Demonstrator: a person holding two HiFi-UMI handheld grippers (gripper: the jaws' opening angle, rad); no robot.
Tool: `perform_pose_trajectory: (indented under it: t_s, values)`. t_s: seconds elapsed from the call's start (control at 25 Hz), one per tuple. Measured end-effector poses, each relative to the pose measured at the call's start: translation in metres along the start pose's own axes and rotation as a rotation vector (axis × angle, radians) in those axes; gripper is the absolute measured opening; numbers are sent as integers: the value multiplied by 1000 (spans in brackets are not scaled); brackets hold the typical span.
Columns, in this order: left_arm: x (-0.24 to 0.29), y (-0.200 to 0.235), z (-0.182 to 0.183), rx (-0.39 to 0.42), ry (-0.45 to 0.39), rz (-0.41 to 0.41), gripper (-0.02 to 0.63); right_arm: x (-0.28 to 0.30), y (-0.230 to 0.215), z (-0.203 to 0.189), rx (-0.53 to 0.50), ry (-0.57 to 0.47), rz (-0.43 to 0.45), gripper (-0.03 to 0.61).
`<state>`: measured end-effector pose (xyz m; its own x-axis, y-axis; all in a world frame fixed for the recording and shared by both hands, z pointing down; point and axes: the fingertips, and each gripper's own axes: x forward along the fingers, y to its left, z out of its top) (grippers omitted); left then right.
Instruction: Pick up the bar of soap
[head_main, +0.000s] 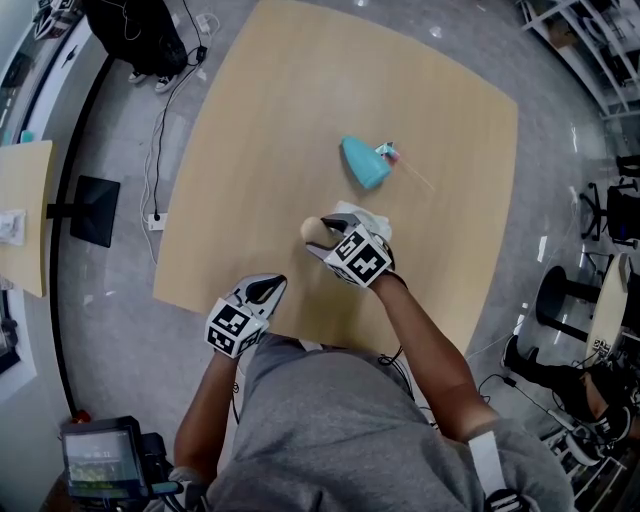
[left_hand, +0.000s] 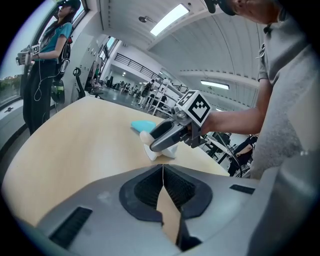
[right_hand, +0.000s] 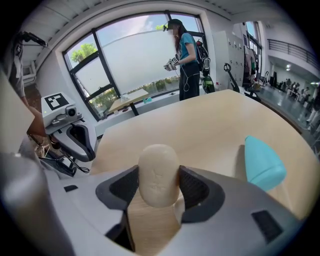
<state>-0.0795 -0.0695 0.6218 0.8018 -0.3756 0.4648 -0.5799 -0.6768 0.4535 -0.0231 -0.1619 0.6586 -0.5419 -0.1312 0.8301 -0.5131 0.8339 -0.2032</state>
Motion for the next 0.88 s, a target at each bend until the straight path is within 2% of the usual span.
perform_pose_trajectory:
  t_s: [0.44,0.88]
  values:
    - [4,-1,-3,1,15,-8,6,11,6,-8,-11,26,13,250]
    - [2,1,-11,-11,16,-1,6,19,4,-12,-56,43,-26,250]
